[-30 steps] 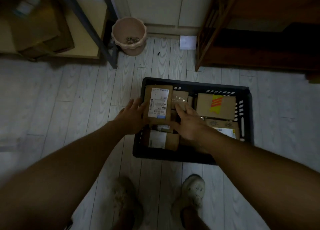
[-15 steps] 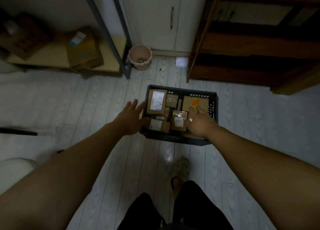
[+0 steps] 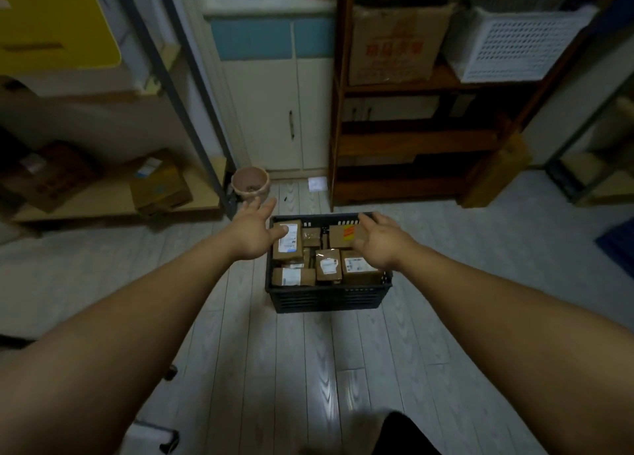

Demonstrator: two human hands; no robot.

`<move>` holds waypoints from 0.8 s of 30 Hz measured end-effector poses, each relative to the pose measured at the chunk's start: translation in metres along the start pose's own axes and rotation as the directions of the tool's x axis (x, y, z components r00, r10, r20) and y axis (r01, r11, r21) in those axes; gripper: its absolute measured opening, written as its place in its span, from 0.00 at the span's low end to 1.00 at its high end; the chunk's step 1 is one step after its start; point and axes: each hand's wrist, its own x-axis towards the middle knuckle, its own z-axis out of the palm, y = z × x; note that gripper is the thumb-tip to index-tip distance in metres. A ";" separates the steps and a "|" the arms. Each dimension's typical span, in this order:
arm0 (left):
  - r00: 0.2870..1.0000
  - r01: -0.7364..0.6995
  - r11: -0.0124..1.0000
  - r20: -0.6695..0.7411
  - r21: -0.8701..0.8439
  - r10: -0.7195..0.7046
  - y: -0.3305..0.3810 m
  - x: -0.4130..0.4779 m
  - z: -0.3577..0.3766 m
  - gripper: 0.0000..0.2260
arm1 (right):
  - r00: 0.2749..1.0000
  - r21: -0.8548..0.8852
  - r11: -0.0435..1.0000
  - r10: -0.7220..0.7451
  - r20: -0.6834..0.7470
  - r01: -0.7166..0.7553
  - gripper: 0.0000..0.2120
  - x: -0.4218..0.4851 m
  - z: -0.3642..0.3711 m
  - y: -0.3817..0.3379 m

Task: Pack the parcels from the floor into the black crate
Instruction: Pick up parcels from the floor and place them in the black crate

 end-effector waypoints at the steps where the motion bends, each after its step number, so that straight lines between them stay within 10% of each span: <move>1: 1.000 -0.013 1.000 -0.008 -0.002 0.013 0.007 -0.008 -0.004 0.33 | 0.999 0.015 1.000 0.010 -0.034 -0.009 0.32 -0.008 -0.006 0.004; 24: 0.967 -0.081 0.991 -0.248 -0.104 0.053 0.293 -0.109 -0.042 0.32 | 0.949 -0.004 1.000 0.002 -0.316 -0.003 0.33 -0.149 -0.208 0.183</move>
